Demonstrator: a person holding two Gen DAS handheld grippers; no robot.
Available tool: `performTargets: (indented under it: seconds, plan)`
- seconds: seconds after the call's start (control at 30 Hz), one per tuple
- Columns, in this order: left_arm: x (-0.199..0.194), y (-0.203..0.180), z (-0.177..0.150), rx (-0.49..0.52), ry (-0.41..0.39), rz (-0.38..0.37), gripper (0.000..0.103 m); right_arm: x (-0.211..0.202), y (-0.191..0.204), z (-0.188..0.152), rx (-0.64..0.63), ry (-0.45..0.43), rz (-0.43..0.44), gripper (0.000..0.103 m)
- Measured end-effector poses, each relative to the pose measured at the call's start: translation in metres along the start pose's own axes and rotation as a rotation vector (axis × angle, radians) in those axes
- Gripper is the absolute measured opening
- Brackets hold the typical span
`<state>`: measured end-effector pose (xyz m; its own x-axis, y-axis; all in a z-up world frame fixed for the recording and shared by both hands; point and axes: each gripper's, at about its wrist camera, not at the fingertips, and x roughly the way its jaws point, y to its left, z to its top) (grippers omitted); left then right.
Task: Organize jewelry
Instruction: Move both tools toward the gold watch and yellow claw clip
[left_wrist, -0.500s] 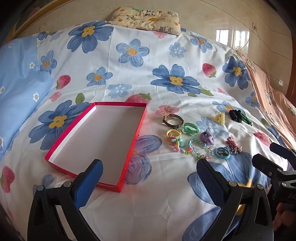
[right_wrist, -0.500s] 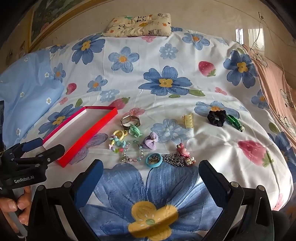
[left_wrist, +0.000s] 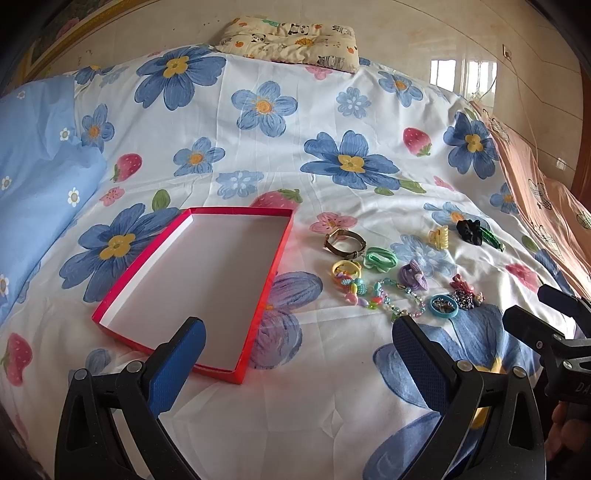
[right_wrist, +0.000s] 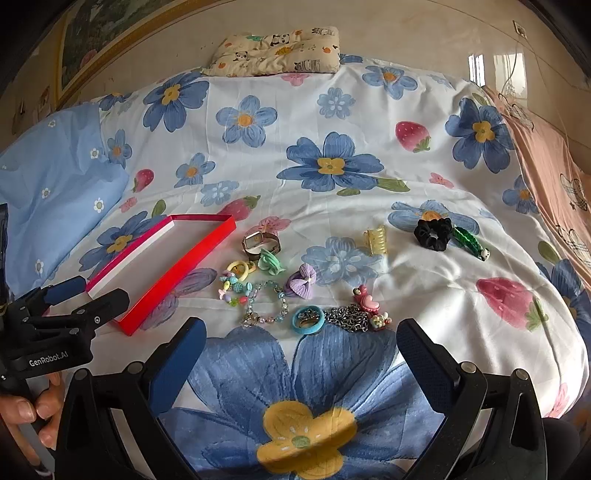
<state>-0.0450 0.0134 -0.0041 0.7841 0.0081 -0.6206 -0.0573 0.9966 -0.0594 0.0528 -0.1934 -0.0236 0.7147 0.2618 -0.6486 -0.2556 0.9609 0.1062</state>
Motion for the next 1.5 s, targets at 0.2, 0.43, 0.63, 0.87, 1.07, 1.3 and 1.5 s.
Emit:
performTargets:
  seconds: [0.2,0.43,0.63,0.87,1.07,1.3,1.5]
  plan:
    - [0.0,-0.001,-0.001,0.0,0.0,0.001,0.102,0.001,0.0,0.001,-0.027,0.028,-0.021,0.103]
    - [0.0,-0.002,0.0,0.003,0.004,-0.001,0.102,0.004,0.001,0.0,-0.055,0.063,-0.043,0.103]
    - [0.007,0.001,0.002,-0.006,0.02,-0.013,0.102,0.009,-0.002,0.001,-0.031,0.06,-0.013,0.103]
    - [0.019,0.002,0.005,-0.003,0.038,-0.014,0.102,0.016,-0.005,0.003,-0.032,0.068,-0.02,0.103]
    - [0.034,0.0,0.014,0.007,0.056,-0.025,0.101,0.025,-0.014,0.01,-0.014,0.097,-0.008,0.102]
    - [0.056,0.0,0.032,0.024,0.084,-0.032,0.099,0.038,-0.026,0.02,0.018,0.117,0.018,0.102]
    - [0.087,-0.007,0.063,0.09,0.122,-0.043,0.09,0.056,-0.039,0.034,0.038,0.138,0.029,0.096]
